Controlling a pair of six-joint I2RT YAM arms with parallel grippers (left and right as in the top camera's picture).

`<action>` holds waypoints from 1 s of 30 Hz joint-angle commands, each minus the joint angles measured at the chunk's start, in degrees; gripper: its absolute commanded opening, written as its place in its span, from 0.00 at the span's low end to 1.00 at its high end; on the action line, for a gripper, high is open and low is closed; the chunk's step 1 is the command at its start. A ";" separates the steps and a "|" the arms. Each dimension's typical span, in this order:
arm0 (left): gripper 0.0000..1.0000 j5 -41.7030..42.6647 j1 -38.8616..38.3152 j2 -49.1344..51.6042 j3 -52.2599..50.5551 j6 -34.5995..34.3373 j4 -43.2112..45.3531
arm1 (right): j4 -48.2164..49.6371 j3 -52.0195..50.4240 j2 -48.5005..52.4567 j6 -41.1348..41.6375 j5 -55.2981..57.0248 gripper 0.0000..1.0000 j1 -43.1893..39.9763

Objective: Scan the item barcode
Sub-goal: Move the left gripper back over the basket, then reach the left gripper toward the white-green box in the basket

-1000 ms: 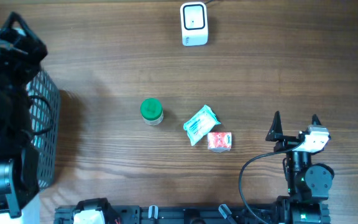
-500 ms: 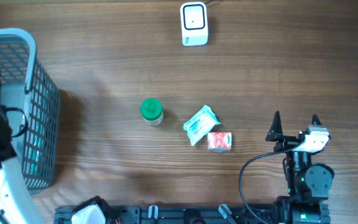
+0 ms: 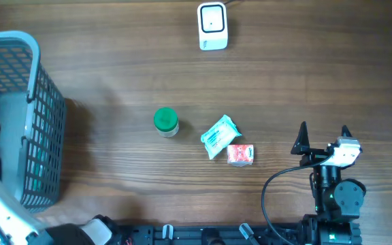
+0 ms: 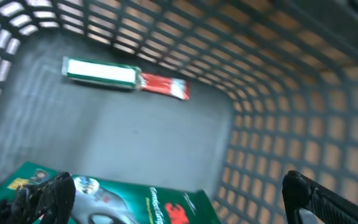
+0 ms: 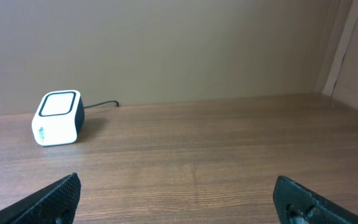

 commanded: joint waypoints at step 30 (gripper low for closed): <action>1.00 -7.91 10.08 27.28 -5.55 8.96 8.41 | 0.17 -0.04 -0.20 -0.57 -0.48 1.00 -0.33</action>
